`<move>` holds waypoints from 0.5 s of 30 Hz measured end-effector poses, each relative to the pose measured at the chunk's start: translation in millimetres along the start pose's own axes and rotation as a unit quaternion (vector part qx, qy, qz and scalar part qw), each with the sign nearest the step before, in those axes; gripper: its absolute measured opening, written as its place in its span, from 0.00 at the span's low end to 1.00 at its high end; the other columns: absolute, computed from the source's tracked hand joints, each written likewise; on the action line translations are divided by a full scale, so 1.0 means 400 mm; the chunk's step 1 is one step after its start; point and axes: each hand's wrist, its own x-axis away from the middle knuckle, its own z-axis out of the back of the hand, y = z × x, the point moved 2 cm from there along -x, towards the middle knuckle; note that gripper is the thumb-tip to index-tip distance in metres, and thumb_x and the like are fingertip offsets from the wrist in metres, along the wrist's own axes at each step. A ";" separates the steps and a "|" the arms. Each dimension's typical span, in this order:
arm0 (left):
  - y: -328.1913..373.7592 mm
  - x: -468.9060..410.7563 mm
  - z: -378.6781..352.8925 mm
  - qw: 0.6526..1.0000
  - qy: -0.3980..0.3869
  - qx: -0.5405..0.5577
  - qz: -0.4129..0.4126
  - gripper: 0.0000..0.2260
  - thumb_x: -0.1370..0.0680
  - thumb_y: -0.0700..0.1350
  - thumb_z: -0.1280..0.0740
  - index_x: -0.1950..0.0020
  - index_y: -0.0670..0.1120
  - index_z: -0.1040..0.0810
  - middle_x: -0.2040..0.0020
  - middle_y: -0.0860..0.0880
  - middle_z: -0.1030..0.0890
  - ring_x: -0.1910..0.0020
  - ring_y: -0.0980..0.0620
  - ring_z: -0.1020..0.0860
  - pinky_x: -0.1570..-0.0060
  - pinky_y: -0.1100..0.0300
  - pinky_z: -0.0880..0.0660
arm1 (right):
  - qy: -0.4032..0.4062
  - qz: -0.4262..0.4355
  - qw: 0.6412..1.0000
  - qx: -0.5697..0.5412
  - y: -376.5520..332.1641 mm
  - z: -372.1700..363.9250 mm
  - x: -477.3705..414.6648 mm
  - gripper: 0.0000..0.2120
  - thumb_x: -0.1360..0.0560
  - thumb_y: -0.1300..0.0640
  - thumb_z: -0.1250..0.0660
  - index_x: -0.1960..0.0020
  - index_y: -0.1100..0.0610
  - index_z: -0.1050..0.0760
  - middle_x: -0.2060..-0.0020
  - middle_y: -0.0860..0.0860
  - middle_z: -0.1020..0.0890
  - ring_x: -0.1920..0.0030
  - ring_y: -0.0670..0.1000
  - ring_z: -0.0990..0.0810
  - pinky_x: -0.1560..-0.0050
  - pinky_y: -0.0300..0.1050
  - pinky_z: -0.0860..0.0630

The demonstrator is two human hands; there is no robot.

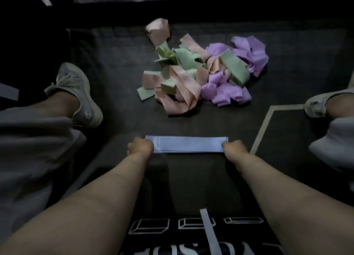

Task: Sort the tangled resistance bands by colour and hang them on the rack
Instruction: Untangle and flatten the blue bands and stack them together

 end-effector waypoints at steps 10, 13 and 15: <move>-0.025 -0.005 -0.020 0.999 -0.028 0.038 -0.015 0.19 0.20 0.48 0.35 0.31 0.41 0.25 0.33 0.39 0.25 0.38 0.39 0.23 0.35 0.53 0.28 | 0.001 0.084 0.997 0.001 0.033 -0.021 -0.006 0.23 0.20 0.47 0.38 0.32 0.62 0.29 0.36 0.62 0.25 0.38 0.63 0.24 0.34 0.56 0.27; -0.033 -0.020 -0.018 0.998 -0.044 0.048 -0.010 0.20 0.23 0.48 0.33 0.34 0.42 0.24 0.37 0.41 0.21 0.41 0.40 0.22 0.36 0.48 0.25 | -0.008 0.076 0.996 -0.035 0.032 -0.032 -0.014 0.26 0.22 0.44 0.36 0.32 0.61 0.30 0.36 0.61 0.25 0.39 0.62 0.23 0.35 0.56 0.26; -0.036 -0.032 -0.016 0.997 -0.048 0.065 -0.003 0.19 0.24 0.46 0.32 0.35 0.42 0.24 0.39 0.41 0.21 0.43 0.41 0.21 0.37 0.48 0.24 | -0.014 0.059 0.996 -0.062 0.038 -0.040 -0.030 0.29 0.24 0.40 0.36 0.32 0.60 0.30 0.37 0.61 0.24 0.40 0.62 0.22 0.36 0.58 0.24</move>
